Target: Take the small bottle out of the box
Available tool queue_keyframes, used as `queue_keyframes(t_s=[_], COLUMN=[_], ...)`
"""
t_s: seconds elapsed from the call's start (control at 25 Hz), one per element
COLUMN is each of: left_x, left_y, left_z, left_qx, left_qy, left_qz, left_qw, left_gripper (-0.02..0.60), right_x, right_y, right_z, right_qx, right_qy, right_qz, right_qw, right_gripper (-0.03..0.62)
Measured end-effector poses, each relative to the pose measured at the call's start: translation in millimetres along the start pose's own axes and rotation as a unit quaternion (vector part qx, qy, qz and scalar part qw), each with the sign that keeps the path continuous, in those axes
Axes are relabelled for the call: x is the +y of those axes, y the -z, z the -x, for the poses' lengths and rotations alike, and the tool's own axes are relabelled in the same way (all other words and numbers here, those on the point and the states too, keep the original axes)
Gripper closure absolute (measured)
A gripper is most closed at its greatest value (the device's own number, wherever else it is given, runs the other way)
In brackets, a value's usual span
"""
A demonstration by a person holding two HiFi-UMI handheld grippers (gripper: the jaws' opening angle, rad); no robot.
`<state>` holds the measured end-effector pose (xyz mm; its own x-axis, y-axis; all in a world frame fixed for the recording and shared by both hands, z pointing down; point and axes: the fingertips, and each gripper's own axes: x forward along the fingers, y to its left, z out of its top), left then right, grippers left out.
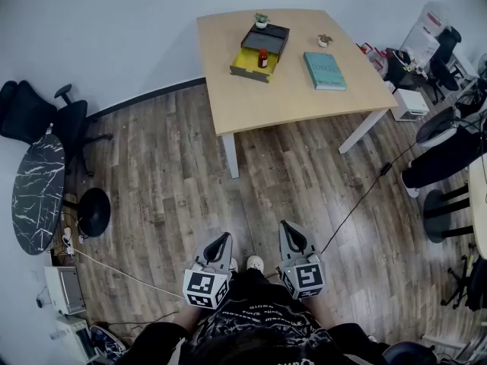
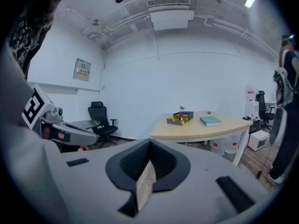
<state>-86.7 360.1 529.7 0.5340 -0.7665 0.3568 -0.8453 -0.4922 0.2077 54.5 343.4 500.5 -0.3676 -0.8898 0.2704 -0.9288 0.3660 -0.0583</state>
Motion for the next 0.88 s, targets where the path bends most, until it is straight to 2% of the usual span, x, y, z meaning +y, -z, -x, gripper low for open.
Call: queue_keyframes(t_s=[0.2, 0.44, 0.68, 0.76, 0.8, 0.84, 0.88], left_x=[5.9, 3.6, 3.6, 7.8, 8.2, 7.6, 7.8], left_y=[-11.1, -7.0, -16.5, -18.7, -19.2, -19.2, -18.8], left_z=[17.3, 30.0, 35.2, 36.3, 35.9, 34.8, 33.5], left_qx=[-0.019, -0.020, -0.041, -0.046, -0.046, -0.043, -0.038], left_qy=[-0.002, -0.002, 0.023, 0.023, 0.029, 0.039, 0.050], left_qz=[-0.005, -0.002, 0.009, 0.010, 0.010, 0.011, 0.014], left_qw=[0.9998, 0.9998, 0.9989, 0.9986, 0.9985, 0.9983, 0.9979], left_gripper=[0.578, 0.578, 0.577, 0.570, 0.523, 0.435, 0.364], right_x=[29.8, 39.3, 36.2, 39.2, 40.5, 41.6, 43.1], right_y=[-1.4, -0.8, -3.0, -3.4, -3.8, -4.3, -4.5], right_z=[8.0, 15.9, 15.8, 14.5, 13.9, 13.3, 12.6], right_qx=[-0.008, -0.013, -0.026, -0.027, -0.026, -0.025, -0.022], right_qy=[-0.012, -0.009, 0.008, 0.004, 0.003, 0.002, 0.000], right_qz=[0.013, 0.012, -0.023, -0.033, -0.034, -0.033, -0.030], right_qw=[1.000, 1.000, 0.999, 0.999, 0.999, 0.999, 0.999], right_gripper=[0.592, 0.592, 0.588, 0.455, 0.448, 0.433, 0.350])
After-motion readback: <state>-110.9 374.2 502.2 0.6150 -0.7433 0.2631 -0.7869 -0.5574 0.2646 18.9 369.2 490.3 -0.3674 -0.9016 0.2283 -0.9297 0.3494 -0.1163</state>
